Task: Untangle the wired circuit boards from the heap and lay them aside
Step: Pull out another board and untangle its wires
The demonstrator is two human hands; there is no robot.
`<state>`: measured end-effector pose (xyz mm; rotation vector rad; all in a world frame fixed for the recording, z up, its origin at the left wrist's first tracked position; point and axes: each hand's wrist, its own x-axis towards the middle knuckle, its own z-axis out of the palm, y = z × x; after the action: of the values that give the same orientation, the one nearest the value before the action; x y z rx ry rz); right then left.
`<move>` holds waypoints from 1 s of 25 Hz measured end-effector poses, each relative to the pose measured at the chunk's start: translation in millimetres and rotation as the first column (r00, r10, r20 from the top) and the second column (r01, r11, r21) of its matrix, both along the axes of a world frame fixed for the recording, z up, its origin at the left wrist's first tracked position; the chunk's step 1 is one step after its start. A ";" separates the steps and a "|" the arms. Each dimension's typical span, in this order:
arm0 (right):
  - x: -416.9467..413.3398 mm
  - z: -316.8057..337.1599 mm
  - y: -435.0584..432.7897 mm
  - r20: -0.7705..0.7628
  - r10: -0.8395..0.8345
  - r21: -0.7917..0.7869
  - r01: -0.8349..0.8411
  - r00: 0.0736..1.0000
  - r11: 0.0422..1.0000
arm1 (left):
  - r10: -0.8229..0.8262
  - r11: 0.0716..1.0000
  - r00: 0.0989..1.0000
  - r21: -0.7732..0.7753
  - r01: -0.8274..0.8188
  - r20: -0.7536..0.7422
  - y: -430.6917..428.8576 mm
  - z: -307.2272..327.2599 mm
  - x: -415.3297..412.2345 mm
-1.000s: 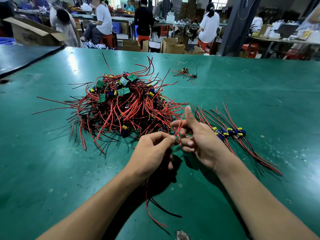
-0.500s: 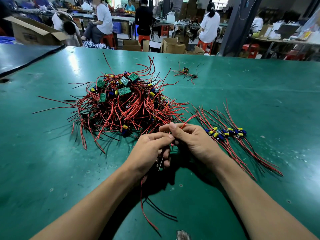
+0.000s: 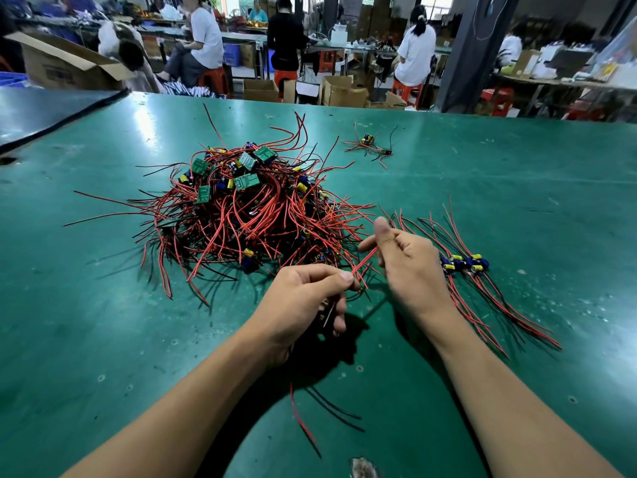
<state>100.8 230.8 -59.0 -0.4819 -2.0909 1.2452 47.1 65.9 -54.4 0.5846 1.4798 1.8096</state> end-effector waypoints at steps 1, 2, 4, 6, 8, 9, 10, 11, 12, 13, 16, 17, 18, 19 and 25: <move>-1.3 2.5 1.9 -0.006 -0.019 -0.150 0.018 1.000 0.989 | -0.026 1.000 0.999 -0.004 0.026 0.034 -0.5 0.7 1.1; -1.7 5.9 3.5 -0.019 -0.021 -0.328 0.013 1.000 0.944 | -0.047 0.999 0.996 -0.006 0.048 0.070 -0.9 1.6 2.1; -0.5 11.7 5.9 -0.055 0.028 -0.608 -0.056 0.998 0.792 | -0.066 0.998 0.991 -0.010 0.067 0.119 -1.2 2.8 2.7; 1.1 14.0 6.2 -0.102 0.092 -0.731 -0.137 0.991 0.668 | -0.090 0.995 0.988 -0.020 0.094 0.127 -1.7 3.4 1.7; 1.7 14.0 3.9 -0.107 0.159 -0.752 -0.184 0.981 0.633 | -0.099 0.994 0.989 -0.031 0.103 0.109 -1.6 3.8 1.8; 2.7 14.4 1.4 -0.079 0.221 -0.737 -0.206 0.972 0.644 | -0.076 0.996 0.991 -0.032 0.080 0.106 -1.2 3.0 2.0; 4.5 15.4 -2.8 -0.032 0.305 -0.711 -0.236 0.952 0.662 | -0.041 0.999 0.993 -0.030 0.045 0.113 -0.8 2.2 1.7; 6.9 16.2 -7.4 0.024 0.401 -0.682 -0.278 0.916 0.676 | -0.008 1.000 0.992 -0.023 0.011 0.125 -0.4 1.6 1.2; 9.3 15.6 -12.1 0.064 0.495 -0.668 -0.332 0.866 0.666 | 0.014 1.000 0.991 -0.015 -0.013 0.135 -0.1 1.1 1.0; 11.5 14.1 -16.8 0.066 0.572 -0.674 -0.386 0.818 0.630 | 0.030 0.999 0.990 -0.015 -0.028 0.136 0.3 0.6 0.5; 13.4 11.7 -25.2 0.042 0.607 -0.651 -0.438 0.794 0.619 | 0.078 0.996 0.990 -0.050 -0.072 0.114 0.8 0.5 -0.9; 12.2 11.2 -25.9 0.057 0.572 -0.611 -0.424 0.818 0.668 | 0.086 0.995 0.990 -0.056 -0.081 0.111 1.4 0.5 -0.8; 10.5 11.2 -25.8 0.073 0.527 -0.553 -0.406 0.847 0.728 | 0.087 0.995 0.990 -0.059 -0.081 0.110 1.8 0.6 -0.5; 8.5 11.5 -24.9 0.089 0.476 -0.476 -0.382 0.875 0.792 | 0.083 0.995 0.990 -0.060 -0.076 0.113 2.6 1.3 0.1; 3.3 4.6 0.3 0.074 0.155 -0.118 -0.145 0.985 0.982 | 0.022 0.997 0.998 -0.073 -0.018 0.055 1.2 4.8 2.1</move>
<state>104.1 231.0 -54.4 -0.4382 -2.1682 1.4582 49.2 67.1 -49.6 0.4813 1.5116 1.7655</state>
